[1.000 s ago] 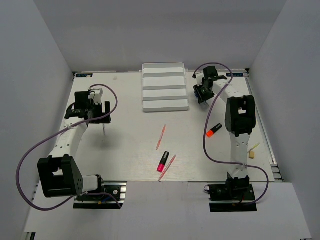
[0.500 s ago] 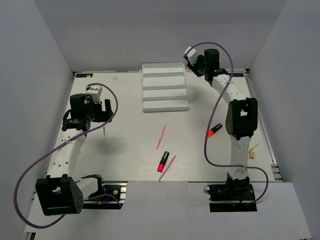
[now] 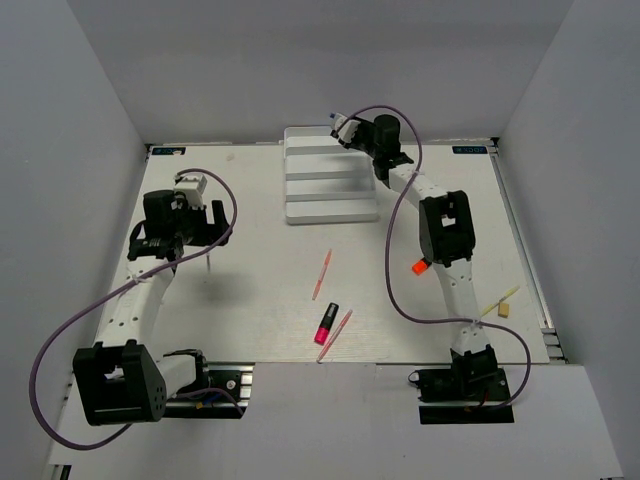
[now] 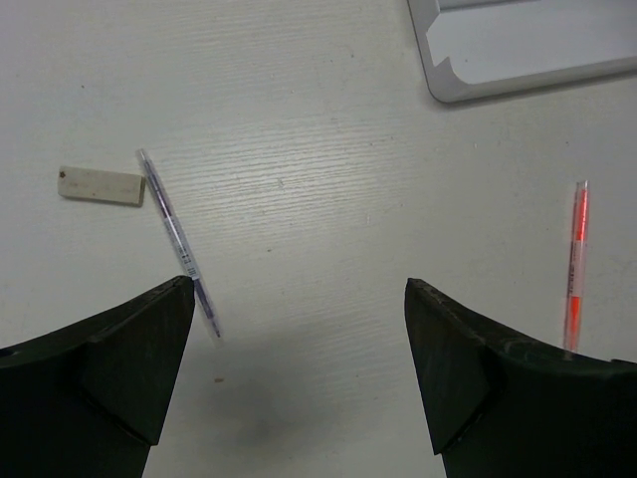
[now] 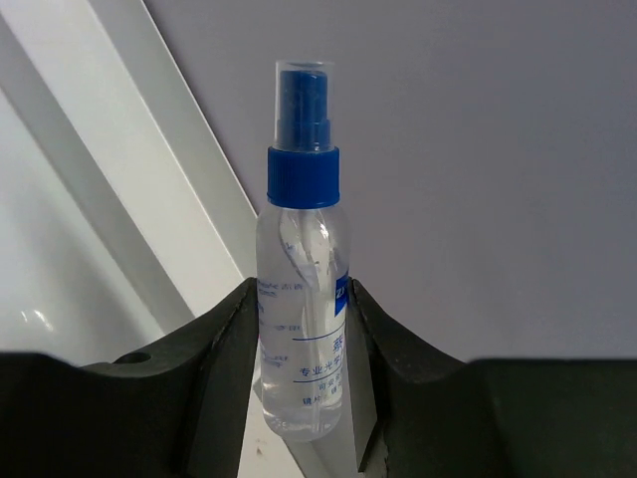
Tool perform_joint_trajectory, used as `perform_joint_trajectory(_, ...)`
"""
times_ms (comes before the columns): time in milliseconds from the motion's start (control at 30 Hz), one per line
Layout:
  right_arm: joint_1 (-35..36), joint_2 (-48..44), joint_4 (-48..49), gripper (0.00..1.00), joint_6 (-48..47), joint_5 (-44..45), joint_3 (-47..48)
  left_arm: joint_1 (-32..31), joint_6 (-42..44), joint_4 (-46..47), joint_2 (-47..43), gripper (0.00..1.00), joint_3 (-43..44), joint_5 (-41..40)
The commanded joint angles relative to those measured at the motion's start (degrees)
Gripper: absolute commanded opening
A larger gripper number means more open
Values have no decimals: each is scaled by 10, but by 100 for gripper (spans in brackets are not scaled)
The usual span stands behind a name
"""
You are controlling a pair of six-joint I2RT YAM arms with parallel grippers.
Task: Sort the stationery into containers
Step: Place the stationery in the storage box.
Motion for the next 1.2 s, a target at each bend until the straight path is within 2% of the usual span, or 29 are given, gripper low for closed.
perform_joint_trajectory(0,3,27,115,0,-12,-9,61,1,-12,17,-4,95,-8,13)
perform_joint_trajectory(100,7,55,109,0,8,-18,102,1,-11,13,-1,95,-11,14)
perform_joint_trajectory(200,9,62,111,0,18,-25,99,1,-7,10,1,95,-12,11)
perform_joint_trajectory(300,9,69,114,4,43,-30,99,1,-7,9,1,95,-12,10)
perform_joint_trajectory(467,9,89,121,4,55,-42,108,1,-7,5,1,95,-11,8)
perform_joint_trajectory(567,10,105,126,10,60,-43,122,1,-5,-1,-1,95,-12,5)
perform_joint_trajectory(833,14,127,138,14,72,-46,136,1,-1,-13,-14,95,-25,3)
perform_joint_trajectory(967,12,131,145,32,82,-39,136,1,0,-16,-16,94,-28,7)
perform_joint_trajectory(1000,13,133,147,42,84,-40,135,1,0,-21,-17,94,-28,10)
perform_joint_trajectory(1067,14,135,149,50,83,-41,136,1,5,-26,-18,94,-27,13)
perform_joint_trajectory(1133,14,139,153,54,81,-43,136,1,8,-31,-17,94,-26,11)
perform_joint_trajectory(1167,15,139,153,59,81,-45,137,1,10,-31,-18,94,-26,10)
